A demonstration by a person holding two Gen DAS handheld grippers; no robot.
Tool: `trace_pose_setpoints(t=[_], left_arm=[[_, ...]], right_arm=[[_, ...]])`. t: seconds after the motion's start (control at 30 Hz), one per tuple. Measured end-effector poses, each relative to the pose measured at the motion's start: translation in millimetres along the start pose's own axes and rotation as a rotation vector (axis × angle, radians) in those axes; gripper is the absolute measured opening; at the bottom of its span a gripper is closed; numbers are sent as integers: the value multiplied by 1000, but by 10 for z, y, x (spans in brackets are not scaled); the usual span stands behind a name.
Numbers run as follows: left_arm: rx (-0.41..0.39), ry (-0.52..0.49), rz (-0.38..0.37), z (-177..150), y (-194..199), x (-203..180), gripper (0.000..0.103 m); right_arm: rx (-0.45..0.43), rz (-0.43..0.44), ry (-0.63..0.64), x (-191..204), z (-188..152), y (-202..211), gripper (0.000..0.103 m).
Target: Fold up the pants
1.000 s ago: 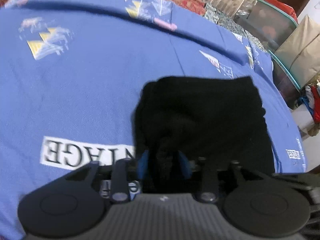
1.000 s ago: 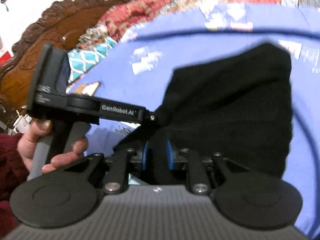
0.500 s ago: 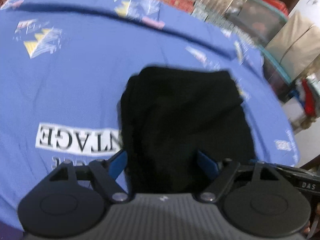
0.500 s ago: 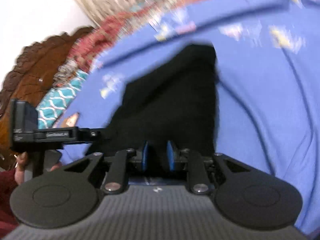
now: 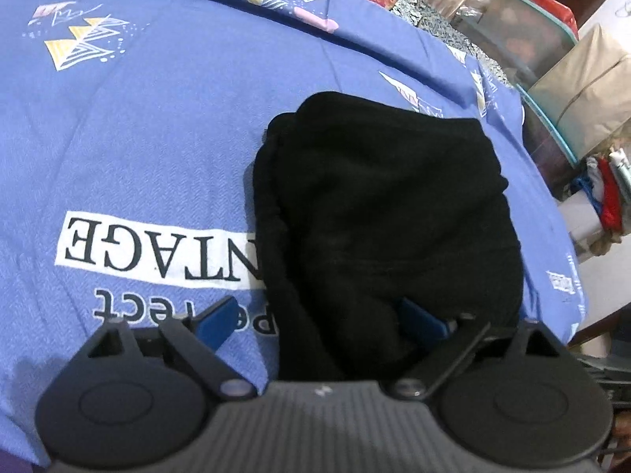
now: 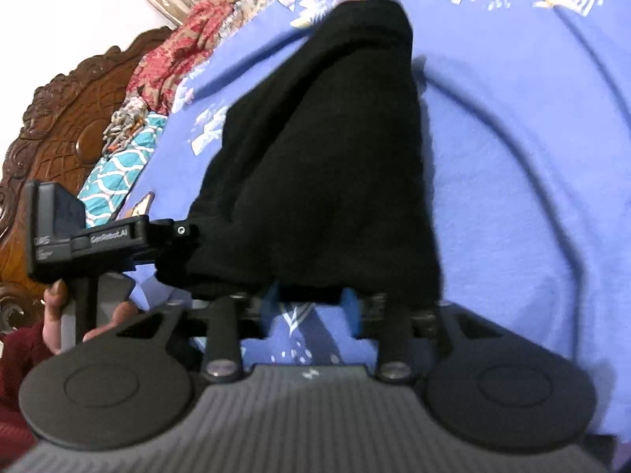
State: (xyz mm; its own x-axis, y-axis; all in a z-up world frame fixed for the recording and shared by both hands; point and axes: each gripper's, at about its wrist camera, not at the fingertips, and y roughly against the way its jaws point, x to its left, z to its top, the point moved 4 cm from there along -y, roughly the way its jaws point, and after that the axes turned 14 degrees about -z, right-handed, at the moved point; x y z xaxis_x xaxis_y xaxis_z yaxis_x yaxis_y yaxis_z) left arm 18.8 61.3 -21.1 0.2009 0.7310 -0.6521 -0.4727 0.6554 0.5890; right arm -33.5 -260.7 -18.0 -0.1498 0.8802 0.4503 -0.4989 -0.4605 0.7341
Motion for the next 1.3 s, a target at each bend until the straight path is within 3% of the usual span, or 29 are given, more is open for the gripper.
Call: trace_pose_setpoints(t=[0.17, 0.27, 0.4, 0.53, 1.13, 1.3], left_arm=[[-8, 17, 12, 61, 128, 69, 100], [-14, 20, 70, 53, 206, 105, 100], [-21, -19, 162, 16, 193, -15, 100], [-29, -63, 222, -30, 196, -128, 100], [-37, -61, 283, -175, 342, -224, 101], [-46, -69, 305, -214, 392, -257, 102]], right_arm=[[-83, 9, -50, -206, 44, 341, 45], [-154, -30, -83, -303, 67, 457, 56], [-195, -70, -79, -256, 123, 431, 57], [-203, -85, -62, -173, 146, 329, 57], [-186, -72, -83, -199, 34, 387, 59], [-173, -119, -71, -175, -26, 362, 60]])
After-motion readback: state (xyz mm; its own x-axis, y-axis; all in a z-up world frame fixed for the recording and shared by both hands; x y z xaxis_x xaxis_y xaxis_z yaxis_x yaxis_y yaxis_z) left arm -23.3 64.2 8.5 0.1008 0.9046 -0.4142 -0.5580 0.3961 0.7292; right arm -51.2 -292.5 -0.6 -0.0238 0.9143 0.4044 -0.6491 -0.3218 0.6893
